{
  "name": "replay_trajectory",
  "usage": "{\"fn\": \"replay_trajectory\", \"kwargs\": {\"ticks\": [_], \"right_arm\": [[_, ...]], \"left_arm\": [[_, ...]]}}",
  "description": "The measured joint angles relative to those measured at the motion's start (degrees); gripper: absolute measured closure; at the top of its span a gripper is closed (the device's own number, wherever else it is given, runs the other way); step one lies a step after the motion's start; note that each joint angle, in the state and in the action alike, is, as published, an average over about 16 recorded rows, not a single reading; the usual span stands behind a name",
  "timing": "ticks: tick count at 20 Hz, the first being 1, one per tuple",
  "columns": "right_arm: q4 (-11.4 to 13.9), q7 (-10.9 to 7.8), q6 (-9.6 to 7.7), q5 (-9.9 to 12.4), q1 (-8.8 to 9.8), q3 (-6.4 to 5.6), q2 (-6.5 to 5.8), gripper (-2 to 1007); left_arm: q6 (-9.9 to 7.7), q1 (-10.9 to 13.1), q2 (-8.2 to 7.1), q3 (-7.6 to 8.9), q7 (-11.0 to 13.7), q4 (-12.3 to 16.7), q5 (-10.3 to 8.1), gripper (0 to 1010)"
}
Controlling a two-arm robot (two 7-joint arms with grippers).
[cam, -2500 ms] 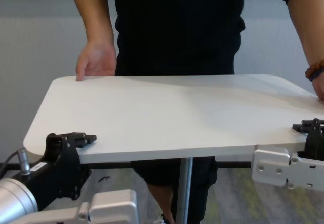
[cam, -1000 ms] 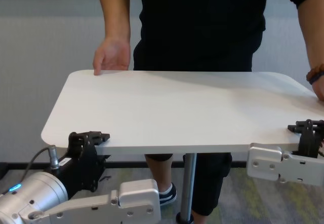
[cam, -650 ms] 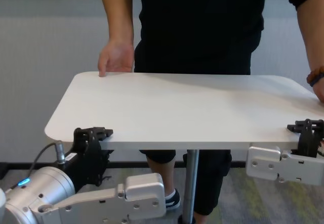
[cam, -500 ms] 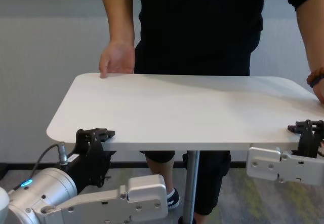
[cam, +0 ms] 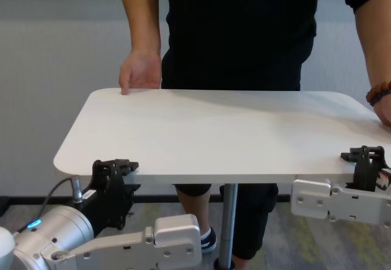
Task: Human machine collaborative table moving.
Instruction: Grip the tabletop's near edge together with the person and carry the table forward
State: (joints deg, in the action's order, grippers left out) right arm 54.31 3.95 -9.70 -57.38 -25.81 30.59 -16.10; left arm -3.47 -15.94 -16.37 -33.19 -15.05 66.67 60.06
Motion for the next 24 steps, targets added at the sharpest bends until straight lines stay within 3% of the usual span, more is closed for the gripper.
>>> {"fn": "replay_trajectory", "kwargs": {"ticks": [24], "right_arm": [[-3.93, 0.81, -0.08, -0.09, -2.13, 1.33, 1.11, 714]], "left_arm": [[0.56, -2.36, 1.28, -0.9, -1.02, -4.02, -0.43, 715]]}}
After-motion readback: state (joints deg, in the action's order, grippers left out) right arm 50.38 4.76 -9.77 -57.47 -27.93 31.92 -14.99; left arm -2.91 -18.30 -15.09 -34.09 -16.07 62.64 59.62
